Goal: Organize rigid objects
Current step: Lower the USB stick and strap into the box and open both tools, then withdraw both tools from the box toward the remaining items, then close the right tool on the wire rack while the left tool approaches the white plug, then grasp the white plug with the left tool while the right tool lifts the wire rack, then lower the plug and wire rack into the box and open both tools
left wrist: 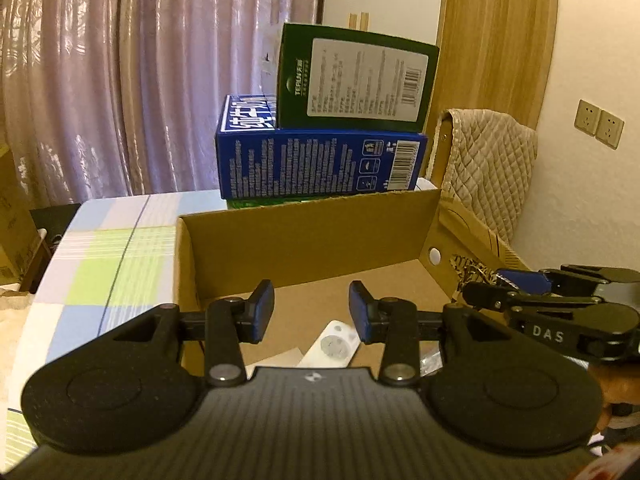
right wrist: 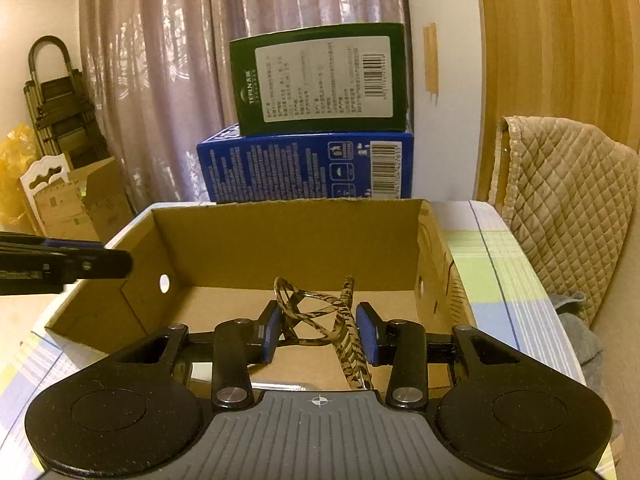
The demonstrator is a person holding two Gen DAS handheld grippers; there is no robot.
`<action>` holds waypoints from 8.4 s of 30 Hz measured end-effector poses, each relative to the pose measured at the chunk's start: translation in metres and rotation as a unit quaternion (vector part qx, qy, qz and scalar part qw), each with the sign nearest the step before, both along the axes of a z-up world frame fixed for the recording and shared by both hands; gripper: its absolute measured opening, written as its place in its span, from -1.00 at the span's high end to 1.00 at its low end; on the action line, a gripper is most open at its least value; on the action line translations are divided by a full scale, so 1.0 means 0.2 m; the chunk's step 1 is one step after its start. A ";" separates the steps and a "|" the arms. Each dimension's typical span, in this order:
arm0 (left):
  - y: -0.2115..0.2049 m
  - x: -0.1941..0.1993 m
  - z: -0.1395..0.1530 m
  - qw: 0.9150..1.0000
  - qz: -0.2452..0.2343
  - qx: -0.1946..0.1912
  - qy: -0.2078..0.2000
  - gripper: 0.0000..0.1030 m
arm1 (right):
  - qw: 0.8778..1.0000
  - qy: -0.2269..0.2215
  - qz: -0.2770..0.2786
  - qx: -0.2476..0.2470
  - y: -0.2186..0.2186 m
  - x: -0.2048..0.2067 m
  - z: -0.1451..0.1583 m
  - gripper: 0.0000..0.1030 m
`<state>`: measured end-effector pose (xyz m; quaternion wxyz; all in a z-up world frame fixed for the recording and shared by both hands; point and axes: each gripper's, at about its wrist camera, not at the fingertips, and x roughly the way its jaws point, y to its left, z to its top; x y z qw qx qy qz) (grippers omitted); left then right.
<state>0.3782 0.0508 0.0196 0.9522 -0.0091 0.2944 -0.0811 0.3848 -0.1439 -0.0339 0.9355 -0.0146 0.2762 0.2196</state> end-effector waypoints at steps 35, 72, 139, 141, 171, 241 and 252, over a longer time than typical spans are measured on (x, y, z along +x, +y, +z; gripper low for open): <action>0.17 -0.92 -0.12 0.999 0.041 0.015 0.015 0.07 | 0.999 -0.029 0.003 0.033 -0.28 -0.95 0.07 -0.48; 0.20 -0.95 -0.56 0.997 0.022 0.035 0.059 -0.53 | 0.997 0.073 0.009 -0.029 -0.04 -0.84 -0.55 -0.82; 0.23 -0.81 -0.67 0.992 0.030 0.029 0.119 0.16 | 0.999 0.033 0.009 -0.041 -0.04 -0.90 -0.46 -0.27; 0.23 -0.82 -0.66 0.992 0.033 0.026 0.121 0.16 | 0.999 0.032 0.009 -0.041 -0.04 -0.91 -0.46 -0.27; 0.19 -0.93 -0.34 0.997 0.032 -0.011 0.075 0.16 | 1.000 0.004 0.001 -0.019 -0.11 -0.94 -0.26 -0.27; 0.08 0.56 -0.07 0.995 -0.006 0.048 0.090 0.04 | 0.986 0.145 0.025 -0.072 0.10 0.59 -0.01 -0.27; 0.09 0.53 -0.05 0.995 -0.008 0.051 0.088 0.04 | 0.987 0.143 0.024 -0.073 0.12 0.59 0.01 -0.27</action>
